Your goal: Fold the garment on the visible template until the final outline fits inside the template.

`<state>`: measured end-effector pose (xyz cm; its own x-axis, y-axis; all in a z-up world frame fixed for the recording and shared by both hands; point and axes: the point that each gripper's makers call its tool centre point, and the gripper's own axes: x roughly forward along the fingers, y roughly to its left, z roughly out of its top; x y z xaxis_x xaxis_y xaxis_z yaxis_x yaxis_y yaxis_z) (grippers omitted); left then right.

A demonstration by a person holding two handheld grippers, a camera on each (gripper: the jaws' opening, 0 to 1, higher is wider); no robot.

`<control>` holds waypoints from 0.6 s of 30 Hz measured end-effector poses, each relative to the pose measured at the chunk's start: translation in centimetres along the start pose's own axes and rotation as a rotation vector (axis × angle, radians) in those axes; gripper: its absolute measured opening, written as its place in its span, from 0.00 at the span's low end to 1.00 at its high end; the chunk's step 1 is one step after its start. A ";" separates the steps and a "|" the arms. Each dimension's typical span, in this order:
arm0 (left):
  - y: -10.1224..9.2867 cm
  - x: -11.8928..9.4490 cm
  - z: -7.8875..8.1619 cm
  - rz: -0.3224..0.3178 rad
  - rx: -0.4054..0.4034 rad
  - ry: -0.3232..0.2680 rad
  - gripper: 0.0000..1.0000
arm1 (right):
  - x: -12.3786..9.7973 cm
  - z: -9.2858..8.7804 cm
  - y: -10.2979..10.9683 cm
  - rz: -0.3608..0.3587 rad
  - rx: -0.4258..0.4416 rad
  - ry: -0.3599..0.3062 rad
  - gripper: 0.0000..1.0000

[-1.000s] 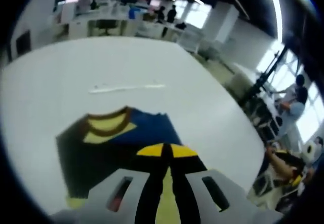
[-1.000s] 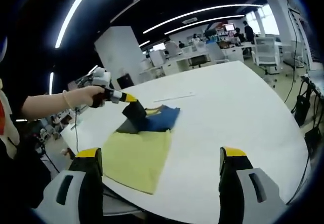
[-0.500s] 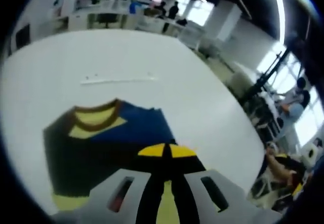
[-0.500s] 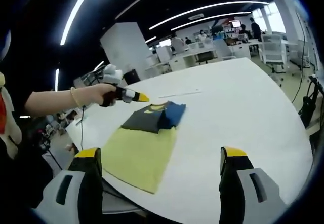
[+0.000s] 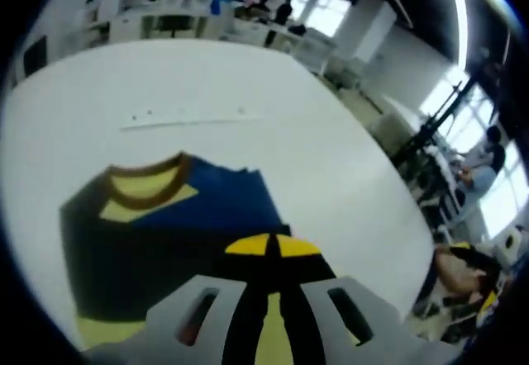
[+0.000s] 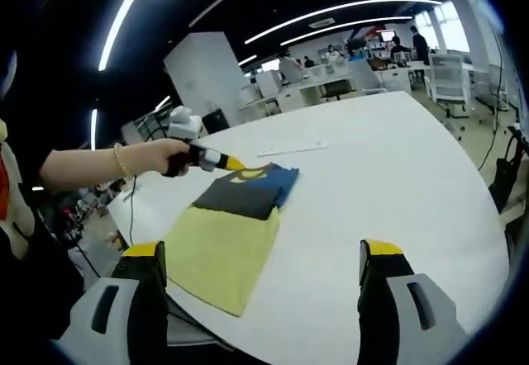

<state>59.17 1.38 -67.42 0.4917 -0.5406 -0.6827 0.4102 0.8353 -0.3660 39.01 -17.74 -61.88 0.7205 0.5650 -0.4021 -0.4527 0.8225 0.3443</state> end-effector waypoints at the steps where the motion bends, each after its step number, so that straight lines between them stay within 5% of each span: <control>1: 0.0 0.0 0.0 0.000 0.000 0.002 0.00 | 0.0 0.0 0.0 0.000 0.000 0.001 0.97; 18: 0.0 0.1 -2.6 -0.017 0.048 0.049 0.06 | 0.2 -0.1 0.5 0.006 -0.002 0.005 0.97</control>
<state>57.22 1.63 -69.15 0.4463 -0.5484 -0.7072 0.4555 0.8194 -0.3480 38.90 -17.16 -61.85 0.7151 0.5698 -0.4048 -0.4580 0.8195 0.3445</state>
